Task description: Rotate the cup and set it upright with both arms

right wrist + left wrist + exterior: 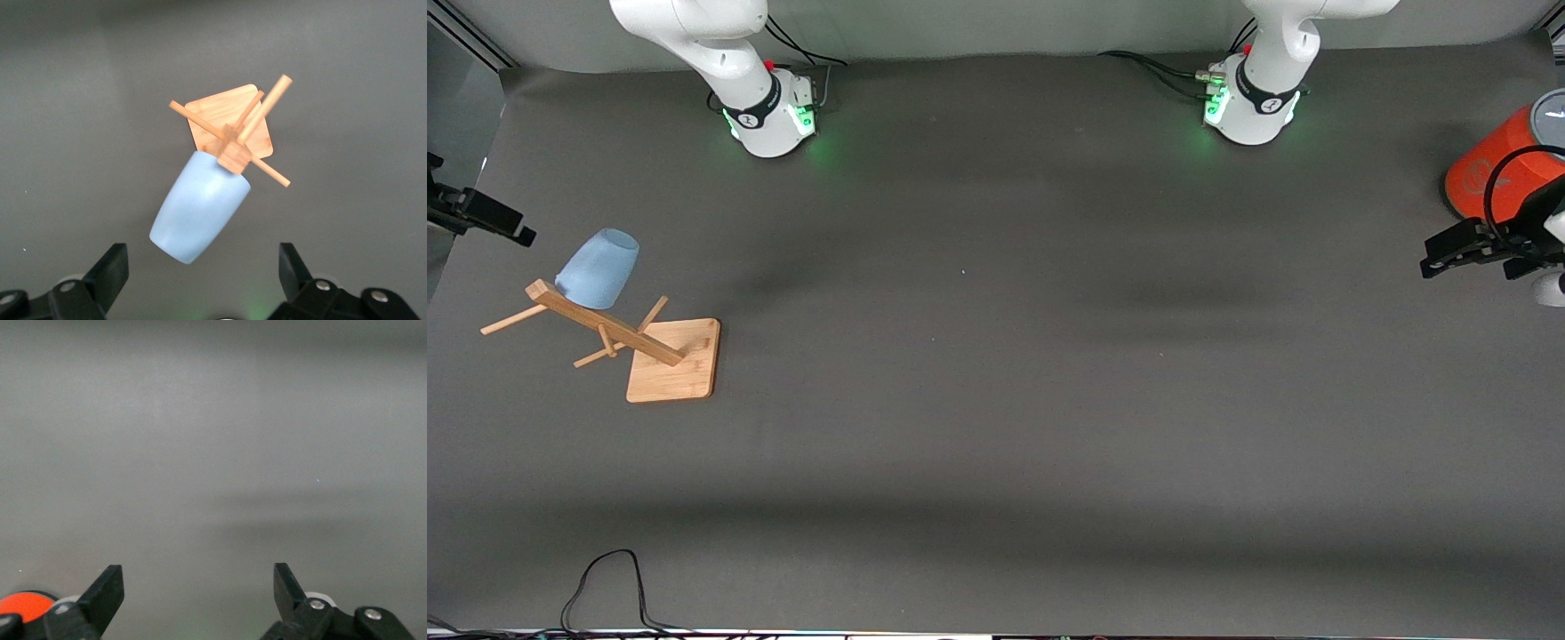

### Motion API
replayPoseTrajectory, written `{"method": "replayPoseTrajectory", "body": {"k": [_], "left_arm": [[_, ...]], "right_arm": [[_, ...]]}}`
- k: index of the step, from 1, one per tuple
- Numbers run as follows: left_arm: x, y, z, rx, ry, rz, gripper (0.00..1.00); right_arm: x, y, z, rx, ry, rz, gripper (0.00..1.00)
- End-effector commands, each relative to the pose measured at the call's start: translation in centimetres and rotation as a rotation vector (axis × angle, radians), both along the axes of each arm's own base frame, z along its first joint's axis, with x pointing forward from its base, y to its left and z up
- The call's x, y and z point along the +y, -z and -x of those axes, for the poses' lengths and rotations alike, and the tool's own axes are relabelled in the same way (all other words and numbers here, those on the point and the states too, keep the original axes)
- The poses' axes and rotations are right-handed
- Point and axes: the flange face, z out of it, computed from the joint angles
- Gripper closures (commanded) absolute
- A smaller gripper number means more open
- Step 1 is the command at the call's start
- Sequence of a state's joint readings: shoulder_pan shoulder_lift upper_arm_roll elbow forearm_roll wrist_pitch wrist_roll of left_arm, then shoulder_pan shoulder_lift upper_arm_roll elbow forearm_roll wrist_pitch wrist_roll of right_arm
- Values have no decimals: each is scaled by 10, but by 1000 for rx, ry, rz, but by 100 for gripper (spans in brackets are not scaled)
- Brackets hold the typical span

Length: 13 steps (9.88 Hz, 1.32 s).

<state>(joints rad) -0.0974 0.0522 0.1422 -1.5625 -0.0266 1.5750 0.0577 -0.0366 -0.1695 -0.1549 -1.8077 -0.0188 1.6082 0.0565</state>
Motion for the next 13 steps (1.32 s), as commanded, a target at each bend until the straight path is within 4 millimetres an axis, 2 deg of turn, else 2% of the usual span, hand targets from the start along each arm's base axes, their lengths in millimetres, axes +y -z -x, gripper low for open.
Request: {"method": "replayPoseTrajectory", "body": {"k": [1,2,4,6,9,13], "left_arm": [[41,7,1,12,-68,4,0],[57,13,-4,-3,-95,0,0],[71,27,-11,-4,-117,-6,0],[60,28,-14,-3,-121,3,0],[65,33,-14,7,-118,-26,0],[62,33,-16,-4,-113,-27,0]], "right_arm": [[3,5,5,0,129,-22,0],[2,7,3,8,267,-17,0],[6,8,2,15,483,-9,0],[7,18,2,34,510,-7,0],[12,70,4,27,518,-47,0],[11,123,10,2,531,-50,0]]}}
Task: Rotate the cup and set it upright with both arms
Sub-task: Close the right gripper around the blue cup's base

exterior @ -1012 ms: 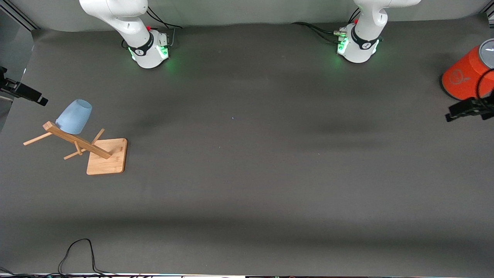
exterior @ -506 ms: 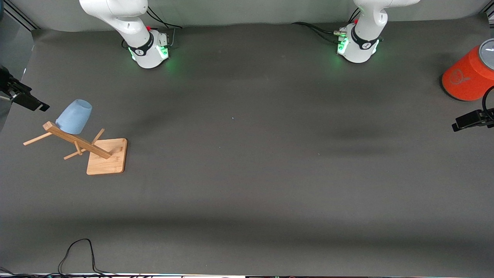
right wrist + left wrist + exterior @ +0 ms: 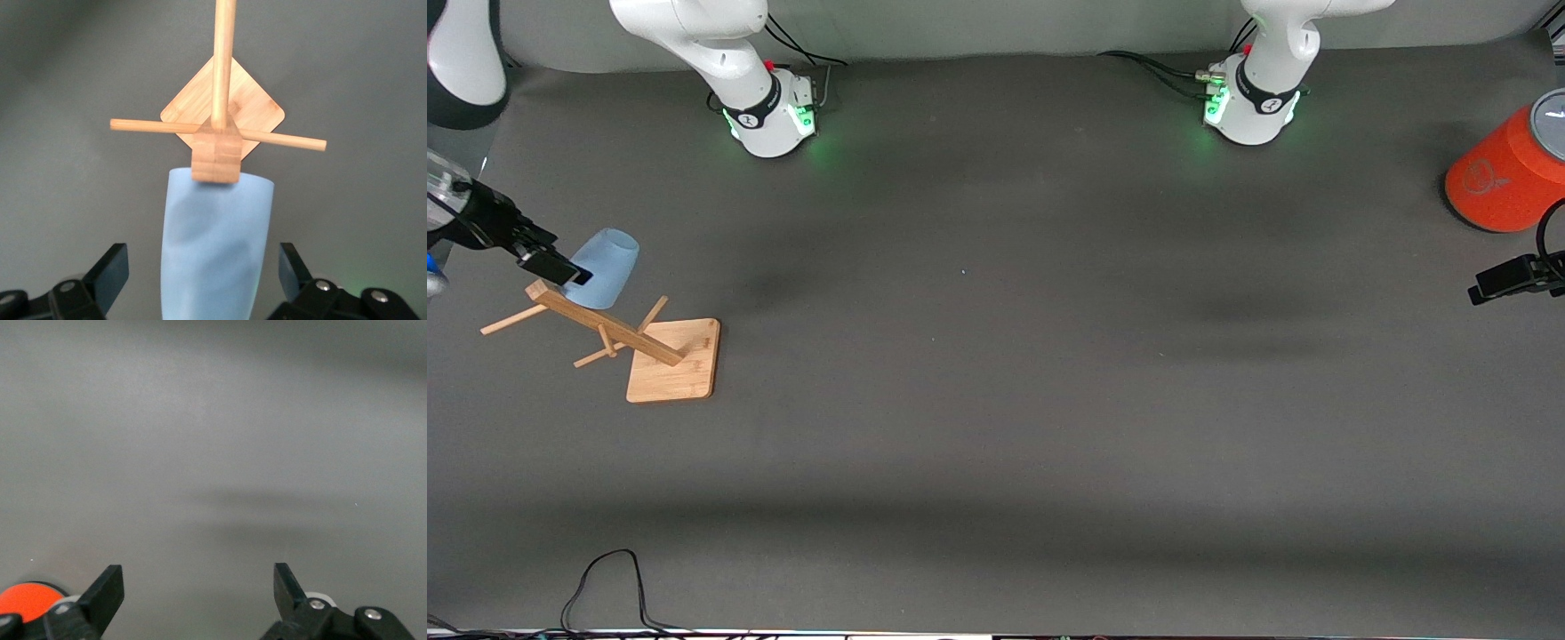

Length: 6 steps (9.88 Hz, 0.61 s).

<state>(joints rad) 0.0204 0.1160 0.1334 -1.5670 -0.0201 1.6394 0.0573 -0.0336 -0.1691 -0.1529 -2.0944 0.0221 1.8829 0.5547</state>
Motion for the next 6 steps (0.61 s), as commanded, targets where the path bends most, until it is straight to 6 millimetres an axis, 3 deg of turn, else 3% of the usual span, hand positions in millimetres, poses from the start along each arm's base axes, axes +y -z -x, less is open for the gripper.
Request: {"method": "replayPoseTrajectory", "body": {"k": [1,5,6], "left_arm": [[-3,-2,1,-9,-3,-13,0],[-2,-3,1,-19,-5,-14,0],[-2,-2,0,-19,-5,-14,0]], "right_arm": [[2,18,12,-26,32,-20,0],[2,30,11,-24,34,-18,2],[1,29,11,-26,32,-18,27]]}}
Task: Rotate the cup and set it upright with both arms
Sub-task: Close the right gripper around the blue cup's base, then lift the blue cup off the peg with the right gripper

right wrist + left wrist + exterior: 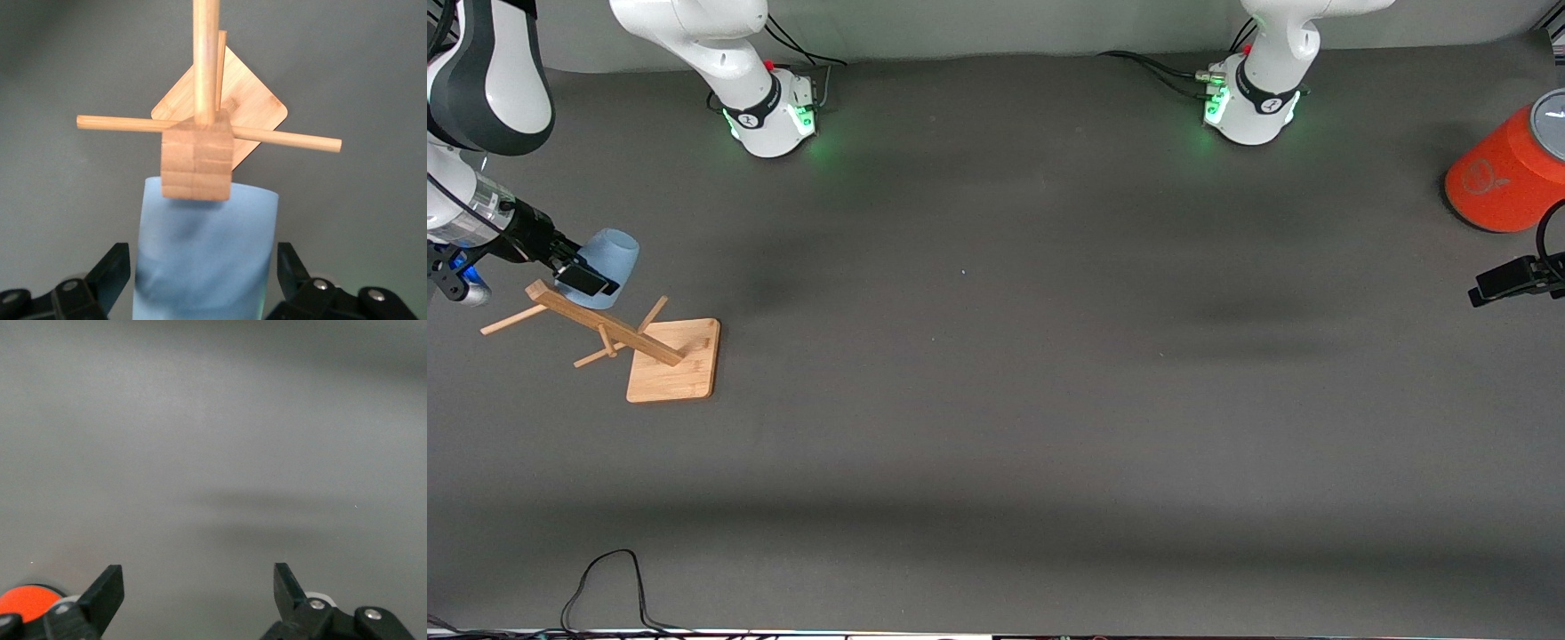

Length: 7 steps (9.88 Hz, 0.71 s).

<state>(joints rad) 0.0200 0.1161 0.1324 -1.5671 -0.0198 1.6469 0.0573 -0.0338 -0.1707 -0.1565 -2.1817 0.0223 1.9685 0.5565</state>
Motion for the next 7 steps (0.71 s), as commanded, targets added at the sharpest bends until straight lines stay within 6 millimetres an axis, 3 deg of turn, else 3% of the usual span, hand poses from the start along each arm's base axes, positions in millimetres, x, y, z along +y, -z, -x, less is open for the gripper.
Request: {"method": "replayPoseTrajectory", "body": {"k": [1,4,7], "left_arm": [[-3,-1,1,-10,-5,-13,0],[-3,-1,1,-10,-5,-13,0],[-3,-1,1,-10,-5,-13,0]], "right_arm": [[1,-4,4,-25,17,-18,44],[1,-7,5,-29,12,-18,47],[0,-32,19,-37,23,-29,47]]}}
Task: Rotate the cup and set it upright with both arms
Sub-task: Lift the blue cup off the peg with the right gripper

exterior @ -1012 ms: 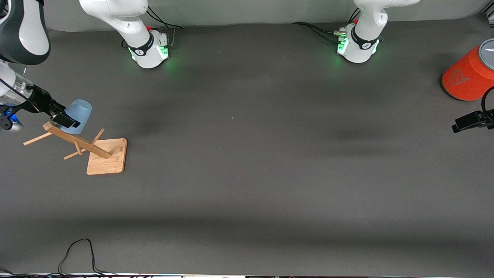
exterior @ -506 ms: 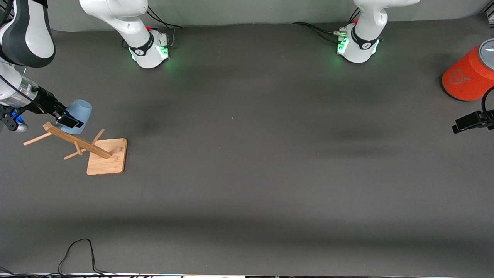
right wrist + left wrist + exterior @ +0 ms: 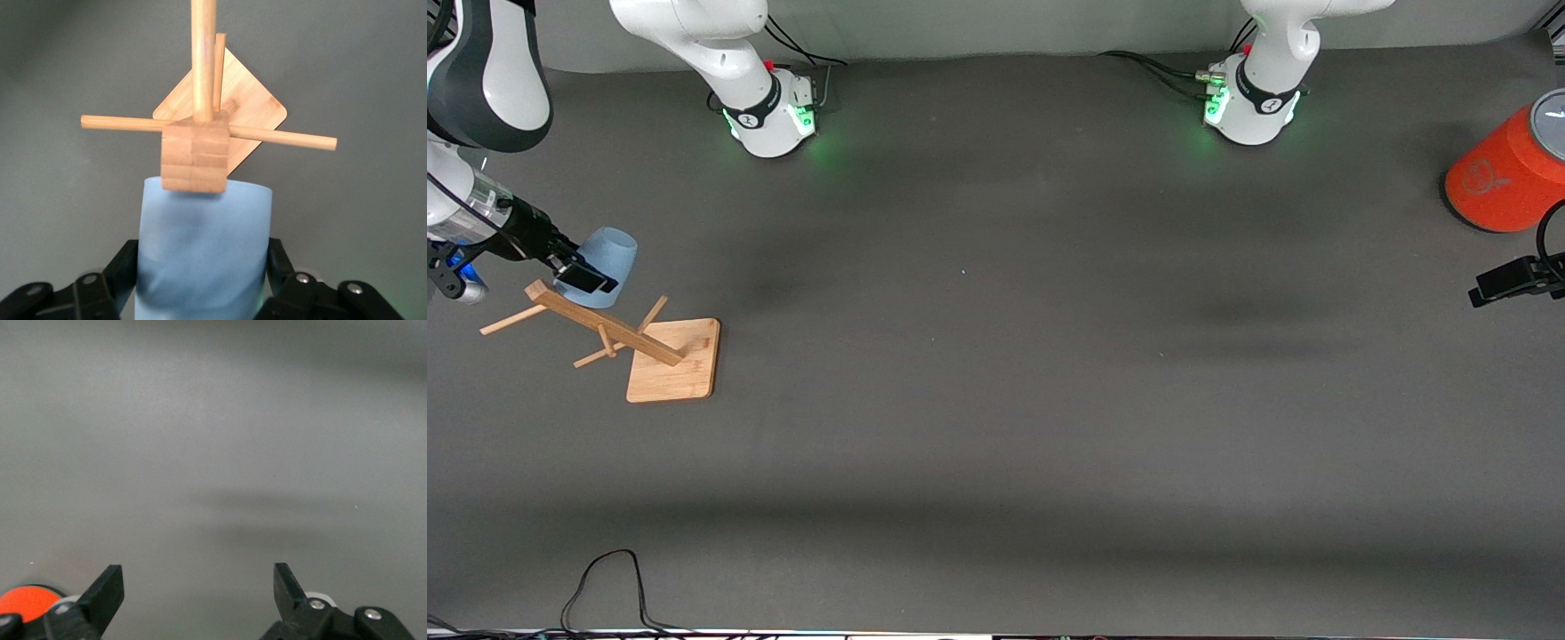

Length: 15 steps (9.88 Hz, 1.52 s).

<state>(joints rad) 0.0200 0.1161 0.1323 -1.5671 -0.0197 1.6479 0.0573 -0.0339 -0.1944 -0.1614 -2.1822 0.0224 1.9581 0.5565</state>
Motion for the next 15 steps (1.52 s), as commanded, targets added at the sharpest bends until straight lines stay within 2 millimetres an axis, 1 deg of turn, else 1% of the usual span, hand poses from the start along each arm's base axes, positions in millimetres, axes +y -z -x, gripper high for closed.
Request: {"method": "replayPoseTrajectory", "body": {"k": [1,2,3,4,5,6,7,9,11,12,13,14,15], "left_arm": [[-3,-2,2,-9,-5,-13,0],[-3,-2,2,-7,-5,-13,0],[-3,-2,2,-9,-5,-13,0],[-3,-2,2,-9,-5,-13,0],[-3,0,1,-6,-5,-13,0],[-4,0,1,-7,-3,-13,0],[-4,0,1,-7,-3,-13,0],[-3,0,1,-7,-3,-13,0],[-2,9,1,-3,-4,-12,0],[-2,12,1,-3,-4,-12,0],[-2,11,0,-7,-5,-13,0],[-2,12,0,-6,-4,-13,0],[-3,13,0,-6,-2,-13,0]], "right_arm": [[5,-32,21,-21,21,-31,47],[12,-41,29,-17,9,-36,47],[25,-53,36,-12,33,-41,47],[41,-62,42,-6,51,-45,47],[62,-71,47,0,81,-48,47],[87,-80,53,5,111,-50,47],[117,-88,59,9,144,-51,47],[179,-97,70,18,218,-49,47],[253,-97,76,33,312,-35,48],[289,-96,73,42,347,-21,49],[324,-90,66,47,401,-4,49],[365,-81,65,43,441,8,49],[404,-65,60,37,487,22,49]]}}
